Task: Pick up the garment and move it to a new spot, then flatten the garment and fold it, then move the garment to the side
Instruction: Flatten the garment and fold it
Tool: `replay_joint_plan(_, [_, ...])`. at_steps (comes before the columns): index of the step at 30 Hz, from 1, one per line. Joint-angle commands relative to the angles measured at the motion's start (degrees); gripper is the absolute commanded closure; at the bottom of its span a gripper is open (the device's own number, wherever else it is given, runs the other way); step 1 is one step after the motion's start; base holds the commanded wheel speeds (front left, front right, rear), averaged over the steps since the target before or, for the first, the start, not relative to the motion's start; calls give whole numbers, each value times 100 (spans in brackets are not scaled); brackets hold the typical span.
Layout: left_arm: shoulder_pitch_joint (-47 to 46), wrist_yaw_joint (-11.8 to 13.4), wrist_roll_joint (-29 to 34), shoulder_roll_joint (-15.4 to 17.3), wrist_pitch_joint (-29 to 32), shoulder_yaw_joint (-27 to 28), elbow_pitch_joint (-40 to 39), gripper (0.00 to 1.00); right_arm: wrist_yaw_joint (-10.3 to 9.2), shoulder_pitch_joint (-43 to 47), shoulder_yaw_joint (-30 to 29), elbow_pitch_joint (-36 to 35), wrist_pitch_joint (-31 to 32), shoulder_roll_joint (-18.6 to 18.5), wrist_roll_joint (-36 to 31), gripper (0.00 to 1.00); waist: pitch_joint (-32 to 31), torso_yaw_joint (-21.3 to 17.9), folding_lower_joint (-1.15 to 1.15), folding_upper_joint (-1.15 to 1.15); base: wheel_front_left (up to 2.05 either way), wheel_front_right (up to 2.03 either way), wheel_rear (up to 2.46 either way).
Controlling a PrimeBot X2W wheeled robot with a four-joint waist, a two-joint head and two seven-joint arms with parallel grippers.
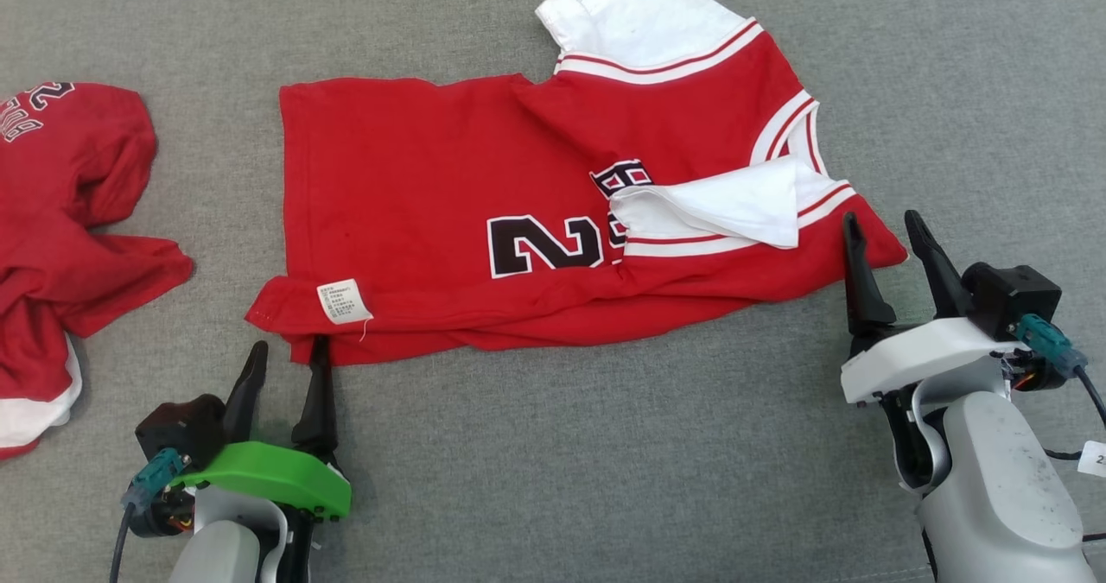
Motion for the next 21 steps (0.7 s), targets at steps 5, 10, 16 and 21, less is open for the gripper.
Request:
replay_joint_plan(5, [-120, 18, -59, 29, 35, -145, 222, 0, -9, -46, -49, 247, -25, -31, -129, 0, 40, 36, 0, 0, 0, 0, 0])
replay_joint_plan(10, [-159, 18, -93, 52, 41, -263, 291, 0, -9, 23, -212, 395, -25, -29, -234, 0, 64, 46, 0, 0, 0, 0, 0])
replay_joint_plan(16, [-145, 17, -177, 60, 63, -426, 404, 0, -9, 69, -273, 608, -25, -29, -212, 0, 87, 44, 0, 0, 0, 0, 0])
replay_joint_plan(21, [-165, 15, -253, 56, 69, -558, 456, 0, -9, 126, -222, 727, -13, -27, -198, 0, 75, 61, 0, 0, 0, 0, 0])
